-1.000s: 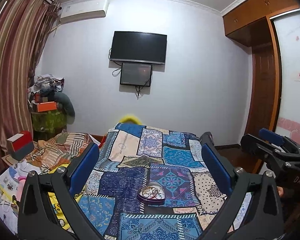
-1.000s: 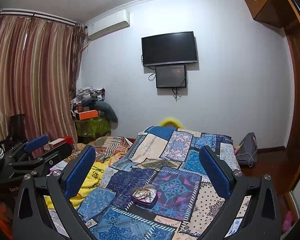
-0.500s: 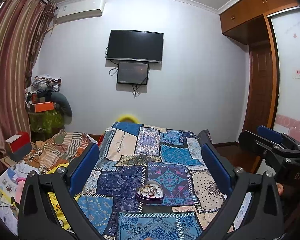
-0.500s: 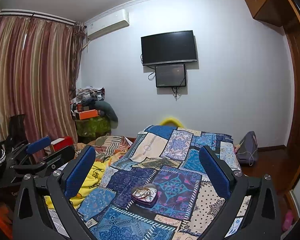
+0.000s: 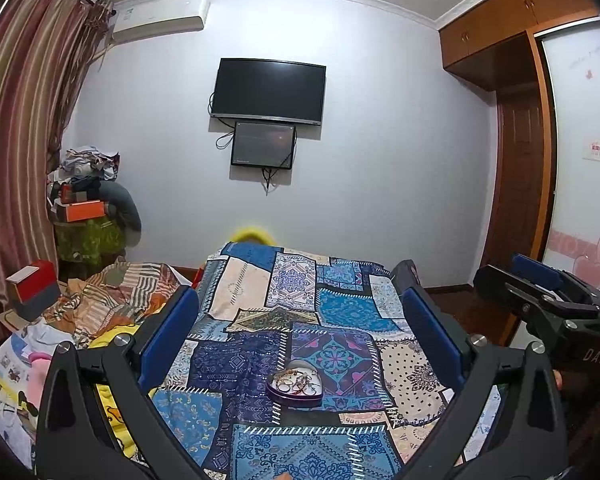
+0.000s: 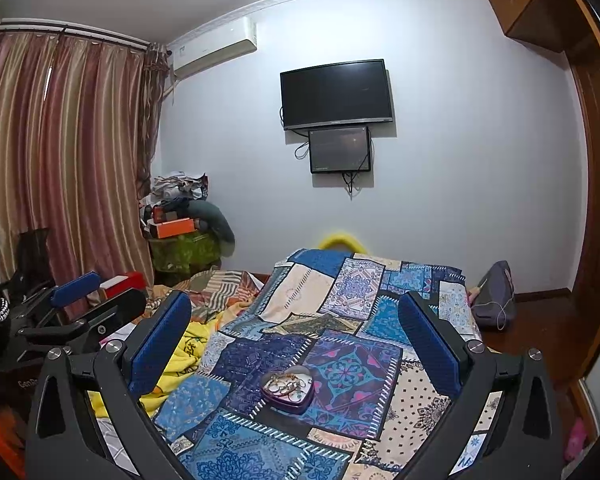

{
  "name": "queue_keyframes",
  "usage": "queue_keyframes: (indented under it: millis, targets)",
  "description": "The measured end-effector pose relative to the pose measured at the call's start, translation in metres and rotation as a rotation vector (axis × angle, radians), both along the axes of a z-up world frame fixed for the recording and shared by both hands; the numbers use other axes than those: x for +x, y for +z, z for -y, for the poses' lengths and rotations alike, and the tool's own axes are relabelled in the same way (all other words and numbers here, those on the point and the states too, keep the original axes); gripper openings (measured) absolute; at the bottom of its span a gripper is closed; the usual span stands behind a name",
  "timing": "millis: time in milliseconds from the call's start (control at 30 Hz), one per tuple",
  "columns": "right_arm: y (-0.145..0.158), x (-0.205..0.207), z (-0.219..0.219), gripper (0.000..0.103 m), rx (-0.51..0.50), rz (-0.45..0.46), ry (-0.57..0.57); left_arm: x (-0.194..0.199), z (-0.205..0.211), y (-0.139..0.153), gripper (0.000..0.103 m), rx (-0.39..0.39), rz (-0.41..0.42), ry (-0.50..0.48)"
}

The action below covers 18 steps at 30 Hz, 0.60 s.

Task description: Organize jewelry

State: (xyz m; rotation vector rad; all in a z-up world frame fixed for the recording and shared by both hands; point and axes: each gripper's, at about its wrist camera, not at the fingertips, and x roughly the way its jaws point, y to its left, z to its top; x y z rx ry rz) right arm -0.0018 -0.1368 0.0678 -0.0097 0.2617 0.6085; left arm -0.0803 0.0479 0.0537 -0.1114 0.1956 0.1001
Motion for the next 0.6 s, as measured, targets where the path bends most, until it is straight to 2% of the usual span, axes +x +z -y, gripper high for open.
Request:
queue_keyframes:
  millis: [600]
  targets:
    - [-0.0058,0.0032,-0.0042,0.103,0.006,-0.012,0.014,-0.0058,0.0020,0.0010,0.102,0.022,0.014,0.013]
